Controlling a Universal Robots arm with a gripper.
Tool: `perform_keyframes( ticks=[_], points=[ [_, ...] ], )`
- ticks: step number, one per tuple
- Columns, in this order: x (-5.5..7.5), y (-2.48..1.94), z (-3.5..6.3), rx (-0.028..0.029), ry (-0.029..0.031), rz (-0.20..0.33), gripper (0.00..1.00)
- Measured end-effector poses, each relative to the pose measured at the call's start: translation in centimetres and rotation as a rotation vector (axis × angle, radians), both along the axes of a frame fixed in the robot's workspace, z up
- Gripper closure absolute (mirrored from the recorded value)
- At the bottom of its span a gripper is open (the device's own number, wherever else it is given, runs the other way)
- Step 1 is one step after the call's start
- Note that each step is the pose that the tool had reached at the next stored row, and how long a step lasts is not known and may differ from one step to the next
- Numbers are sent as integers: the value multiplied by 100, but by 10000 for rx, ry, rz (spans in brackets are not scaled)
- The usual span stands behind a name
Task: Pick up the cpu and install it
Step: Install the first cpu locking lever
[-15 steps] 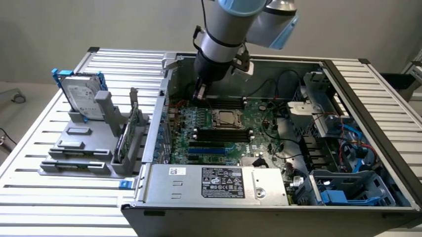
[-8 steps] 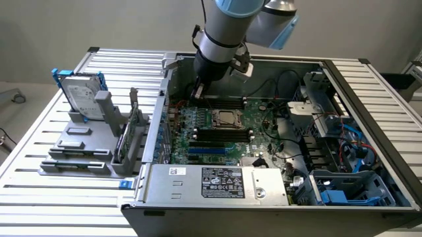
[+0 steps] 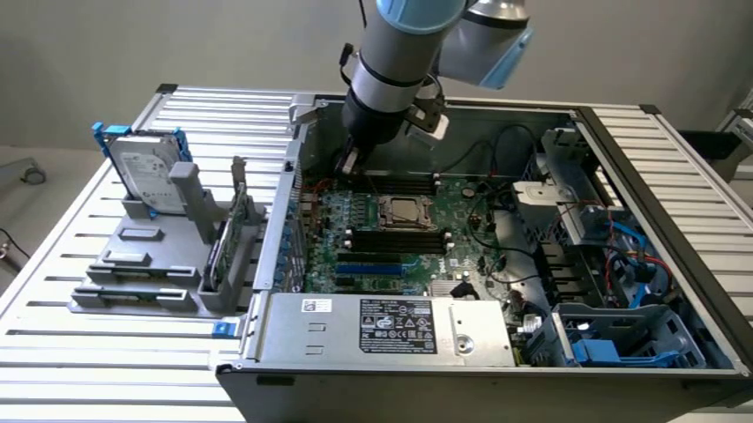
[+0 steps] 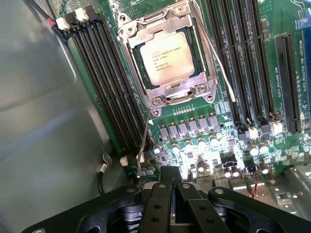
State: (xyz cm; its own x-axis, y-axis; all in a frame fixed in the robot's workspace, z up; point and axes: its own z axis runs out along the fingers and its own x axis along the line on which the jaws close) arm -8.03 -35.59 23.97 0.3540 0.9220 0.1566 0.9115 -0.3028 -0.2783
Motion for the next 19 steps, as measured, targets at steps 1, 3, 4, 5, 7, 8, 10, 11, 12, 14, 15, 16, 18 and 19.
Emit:
perform_keyframes(
  ticks=[1,3,4,5,7,8,10,11,12,14,15,16,18,19],
  points=[
    [-7,0,0,24,0,-84,89],
    [-24,0,0,79,0,-250,89],
    [-33,0,0,109,0,-329,89],
    [-41,0,0,144,0,-408,89],
    [-57,0,0,214,0,-568,89],
    [-63,0,0,251,0,-654,89],
    [-71,0,0,304,0,-830,89],
    [-72,0,0,318,-4,-918,89],
    [-73,0,1,322,-10,-1014,89],
    [-73,0,0,324,-35,-1228,89],
    [-73,1,0,325,-53,-1338,89],
    [-73,1,0,326,-73,-1458,89],
    [-73,2,-1,329,-120,-1670,89],
    [-73,3,-1,331,-146,-1772,89]
  ],
)
